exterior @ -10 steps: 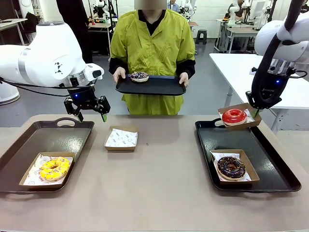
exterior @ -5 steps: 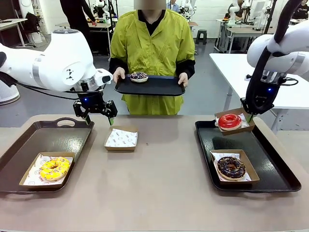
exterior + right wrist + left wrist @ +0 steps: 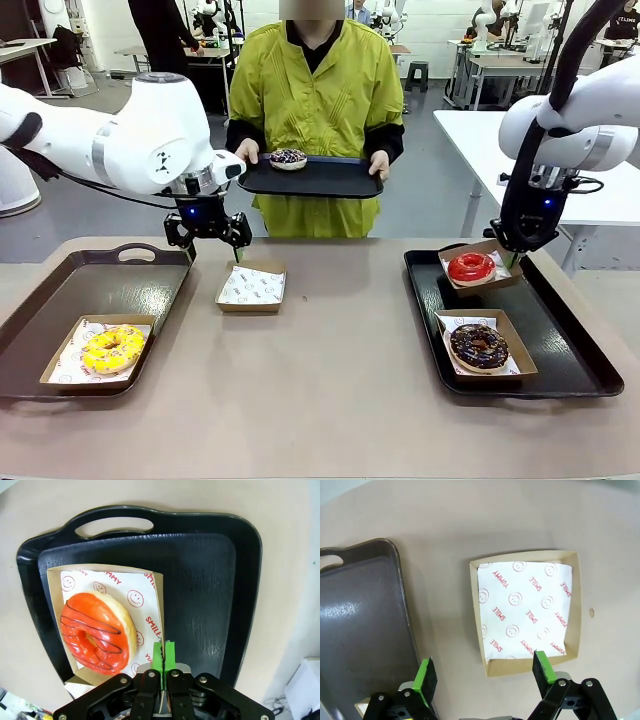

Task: Individually package the donuts and arrange them on the tray.
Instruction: Place the picked Paper togo box on the Handle tray while simultaneously picking up another Paper togo box from the table with the other hand.

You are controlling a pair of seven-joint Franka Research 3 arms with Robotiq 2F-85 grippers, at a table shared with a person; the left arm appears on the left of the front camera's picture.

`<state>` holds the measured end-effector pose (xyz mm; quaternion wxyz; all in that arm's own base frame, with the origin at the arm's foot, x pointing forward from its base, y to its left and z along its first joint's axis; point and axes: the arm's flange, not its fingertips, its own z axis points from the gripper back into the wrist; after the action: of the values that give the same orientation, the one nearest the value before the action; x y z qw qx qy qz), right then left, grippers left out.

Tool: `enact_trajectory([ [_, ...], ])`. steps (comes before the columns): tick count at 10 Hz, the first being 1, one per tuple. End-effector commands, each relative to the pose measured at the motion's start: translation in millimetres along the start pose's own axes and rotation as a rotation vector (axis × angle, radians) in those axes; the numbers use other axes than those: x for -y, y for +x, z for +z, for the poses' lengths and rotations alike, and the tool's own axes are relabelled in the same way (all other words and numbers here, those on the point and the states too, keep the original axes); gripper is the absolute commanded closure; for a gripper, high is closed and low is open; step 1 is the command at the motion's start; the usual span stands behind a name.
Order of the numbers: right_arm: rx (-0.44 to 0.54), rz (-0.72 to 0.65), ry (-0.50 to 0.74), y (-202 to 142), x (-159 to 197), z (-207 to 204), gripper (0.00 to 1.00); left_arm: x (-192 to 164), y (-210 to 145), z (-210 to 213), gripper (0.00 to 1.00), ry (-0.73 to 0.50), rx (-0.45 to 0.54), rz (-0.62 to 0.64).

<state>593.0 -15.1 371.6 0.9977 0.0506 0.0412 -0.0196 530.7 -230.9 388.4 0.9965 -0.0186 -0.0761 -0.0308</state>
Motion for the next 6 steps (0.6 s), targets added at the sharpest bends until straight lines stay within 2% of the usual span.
enact_trajectory([
  [1, 0.008, -0.004, -0.018, 9, -1, -5, 0.99, 6, 16, -14, 0.00, 0.021, -0.011, 0.027],
  [6, -0.022, 0.000, -0.010, 22, -1, -23, 0.99, -1, 33, -49, 0.00, 0.012, -0.042, 0.036],
])
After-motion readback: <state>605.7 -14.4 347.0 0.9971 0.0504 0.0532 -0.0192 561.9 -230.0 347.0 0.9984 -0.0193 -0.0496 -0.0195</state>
